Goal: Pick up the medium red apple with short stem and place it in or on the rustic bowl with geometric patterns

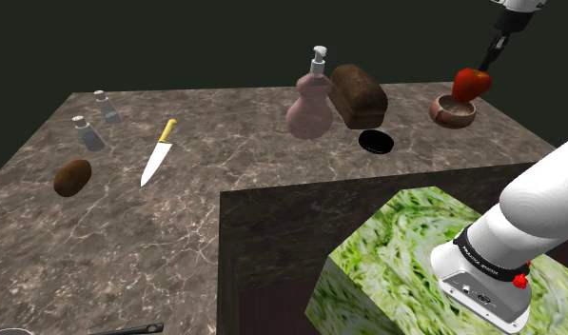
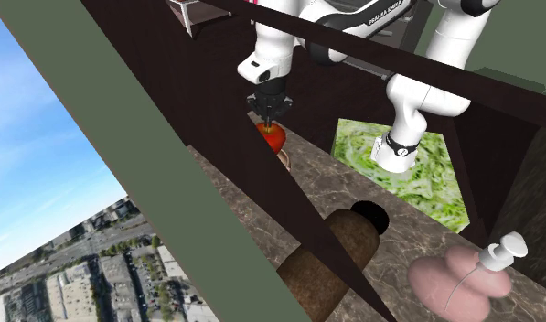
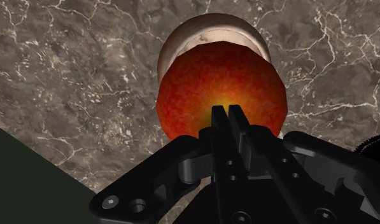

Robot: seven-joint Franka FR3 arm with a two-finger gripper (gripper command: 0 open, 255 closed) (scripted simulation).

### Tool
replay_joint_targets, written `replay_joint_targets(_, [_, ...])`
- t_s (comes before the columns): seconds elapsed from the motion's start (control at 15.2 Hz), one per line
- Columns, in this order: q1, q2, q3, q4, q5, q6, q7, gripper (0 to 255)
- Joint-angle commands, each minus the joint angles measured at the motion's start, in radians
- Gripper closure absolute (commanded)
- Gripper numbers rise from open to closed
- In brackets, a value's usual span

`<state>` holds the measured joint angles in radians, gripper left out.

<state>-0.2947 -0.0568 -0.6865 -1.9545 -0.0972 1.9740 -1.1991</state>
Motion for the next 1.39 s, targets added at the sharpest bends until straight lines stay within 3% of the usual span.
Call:
replay_joint_targets(0.0, [-0.001,0.002,-0.001,-0.004,0.001,0.006,-0.002,255])
replay_joint_targets(0.33, [-0.001,0.002,-0.001,-0.004,0.001,0.006,-0.002,255])
replay_joint_targets(0.4, [-0.001,0.002,-0.001,-0.004,0.001,0.006,-0.002,0])
replay_joint_targets(0.73, [-0.001,0.002,-0.001,-0.004,0.001,0.006,-0.002,0])
replay_joint_targets(0.99, [0.006,-0.026,0.010,0.099,-0.013,-0.120,0.008,0])
replay_joint_targets(1.32, [0.006,-0.026,0.010,0.099,-0.013,-0.120,0.008,0])
